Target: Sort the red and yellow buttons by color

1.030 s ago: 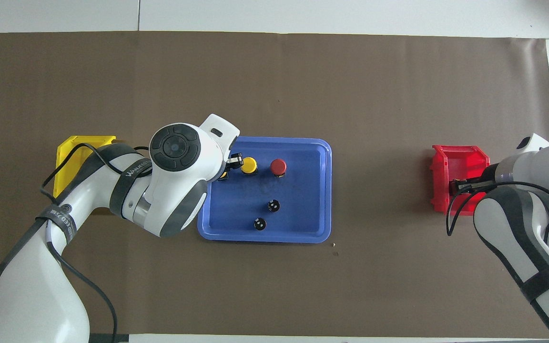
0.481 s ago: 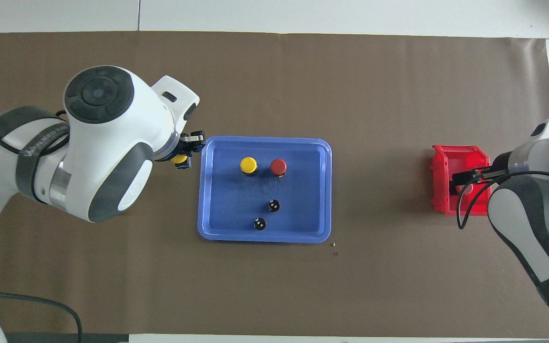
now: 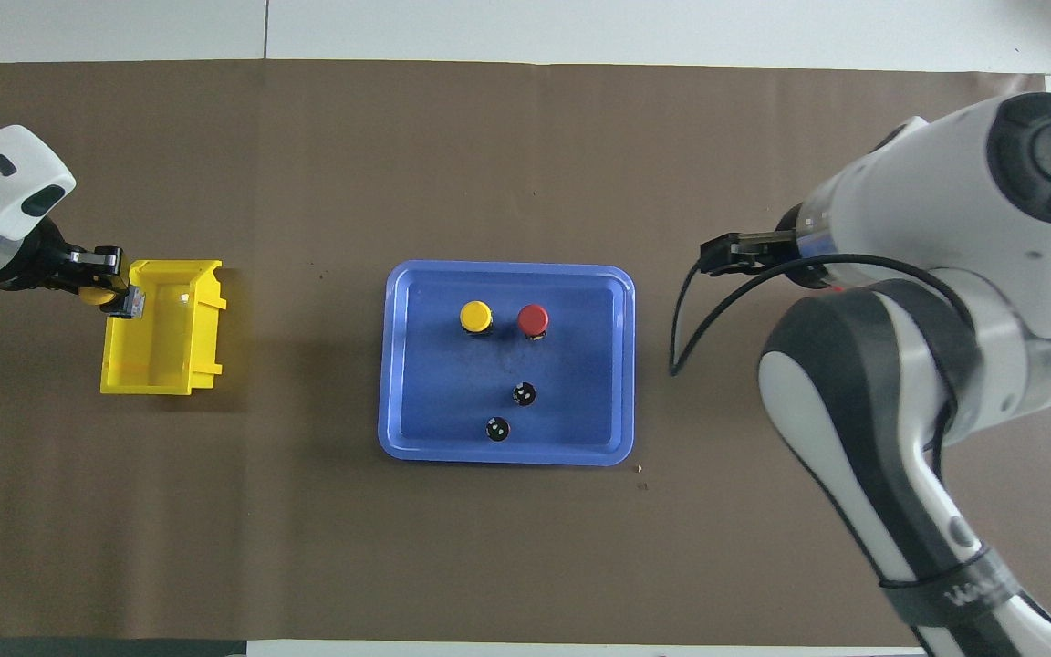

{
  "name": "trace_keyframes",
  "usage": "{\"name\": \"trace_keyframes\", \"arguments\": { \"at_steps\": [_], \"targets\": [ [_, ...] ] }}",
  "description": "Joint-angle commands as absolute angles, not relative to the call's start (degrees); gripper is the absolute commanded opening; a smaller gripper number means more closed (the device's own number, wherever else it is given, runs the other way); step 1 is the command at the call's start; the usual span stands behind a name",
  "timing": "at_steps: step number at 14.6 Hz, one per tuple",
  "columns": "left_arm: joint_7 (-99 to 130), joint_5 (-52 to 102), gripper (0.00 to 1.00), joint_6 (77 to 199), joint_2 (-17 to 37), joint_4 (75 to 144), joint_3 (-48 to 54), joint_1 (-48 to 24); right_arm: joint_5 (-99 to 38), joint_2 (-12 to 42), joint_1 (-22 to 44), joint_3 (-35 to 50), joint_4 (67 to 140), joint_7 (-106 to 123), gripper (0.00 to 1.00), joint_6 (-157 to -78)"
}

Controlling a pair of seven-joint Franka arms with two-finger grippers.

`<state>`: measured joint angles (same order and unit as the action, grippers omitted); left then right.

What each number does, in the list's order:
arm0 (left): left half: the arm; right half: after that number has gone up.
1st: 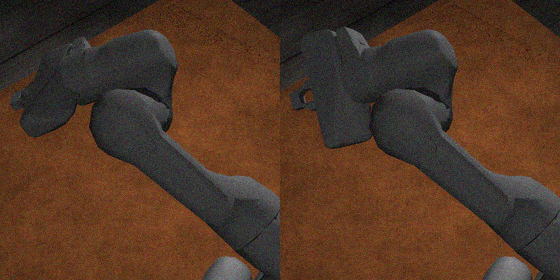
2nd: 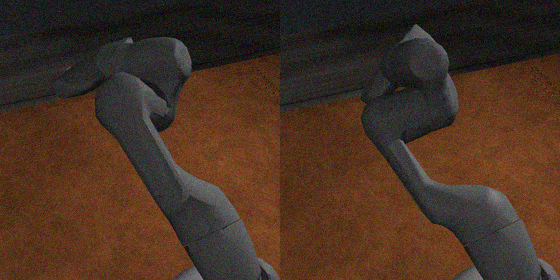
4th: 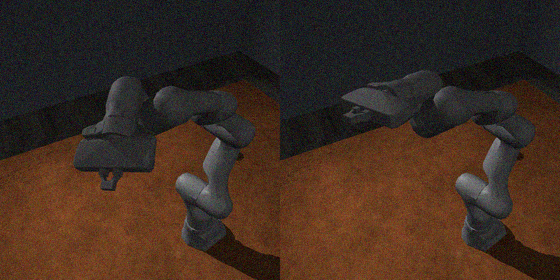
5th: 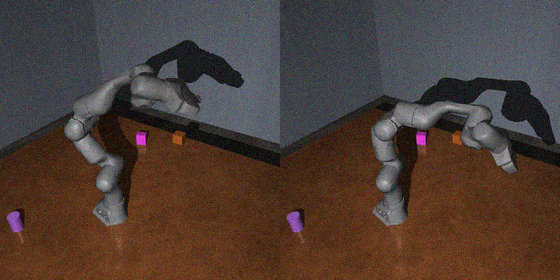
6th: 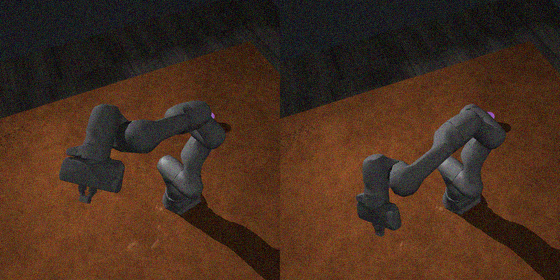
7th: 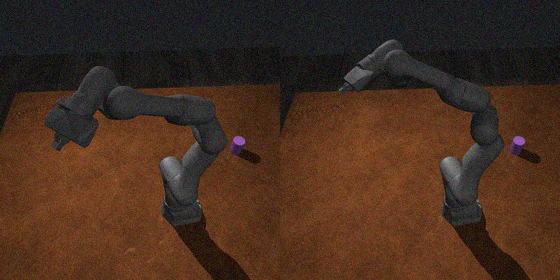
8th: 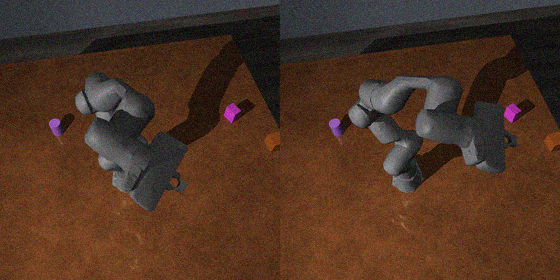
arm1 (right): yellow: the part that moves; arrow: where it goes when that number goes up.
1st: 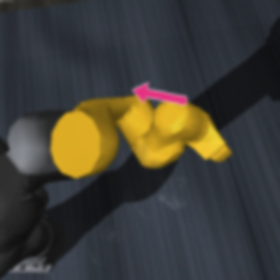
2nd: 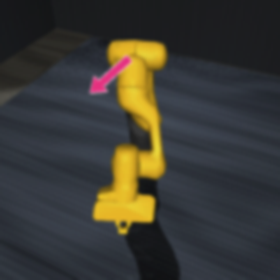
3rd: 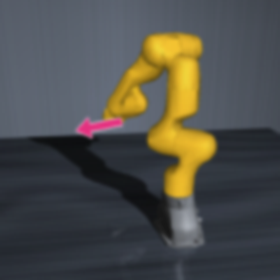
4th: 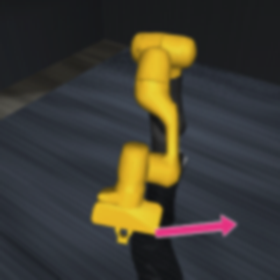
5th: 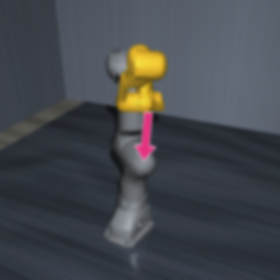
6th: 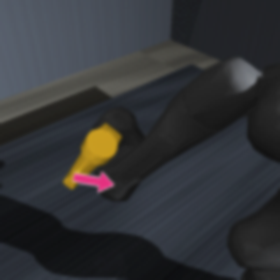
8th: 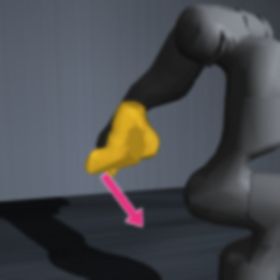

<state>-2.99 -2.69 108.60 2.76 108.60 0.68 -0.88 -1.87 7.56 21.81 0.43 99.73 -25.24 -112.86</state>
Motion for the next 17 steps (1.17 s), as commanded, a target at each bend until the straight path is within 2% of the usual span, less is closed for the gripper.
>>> {"name": "trace_keyframes", "arguments": {
  "at_steps": [1,2,4,6,8,10,13,14,16,17],
  "targets": [
    [-5.4,-2.2,0.01,116.3,-2.0,119.2,1.5,1.0,-0.1,18.0,30.3,0.0,91.4,-38.1,0.99,-114.3],
    [-5.4,-2.2,0.01,117.1,-2.1,120.2,1.5,1.3,1.9,19.8,33.1,0.0,91.1,-41.3,0.99,-115.7],
    [-5.3,-2.2,0.01,117.2,-2.0,120.4,1.5,1.3,3.5,19.9,33.4,0.0,95.9,-42.4,0.99,-120.1],
    [-5.2,-2.2,0.01,118.2,-1.8,121.4,1.5,1.1,3.6,19.8,34.2,0.0,97.9,-42.5,0.93,-122.8],
    [-5.1,-2.2,0.01,123.3,-2.1,126.4,1.5,0.7,3.8,20.4,34.3,0.0,98.5,-42.4,0.85,-124.3],
    [-5.0,-2.2,0.01,127.9,-1.8,130.0,1.5,0.4,3.9,21.9,34.6,0.0,99.1,-42.4,0.82,-126.8],
    [-5.0,-2.2,0.02,128.7,-1.5,130.7,1.6,0.4,4.0,22.6,34.7,0.0,99.1,-42.3,0.81,-128.0],
    [-5.3,-2.2,0.08,128.4,-1.5,130.7,1.6,0.4,4.5,22.8,34.9,0.0,99.2,-42.1,0.8,-128.0],
    [-5.2,-2.2,0.27,127.2,-1.7,130.6,1.6,-0.7,4.6,22.8,35.2,0.0,100.1,-41.4,0.78,-128.5],
    [-5.2,-2.2,0.32,126.6,-1.8,130.6,1.6,-0.8,4.6,22.7,35.2,0.0,100.9,-41.3,0.77,-129.4]
  ]
}}
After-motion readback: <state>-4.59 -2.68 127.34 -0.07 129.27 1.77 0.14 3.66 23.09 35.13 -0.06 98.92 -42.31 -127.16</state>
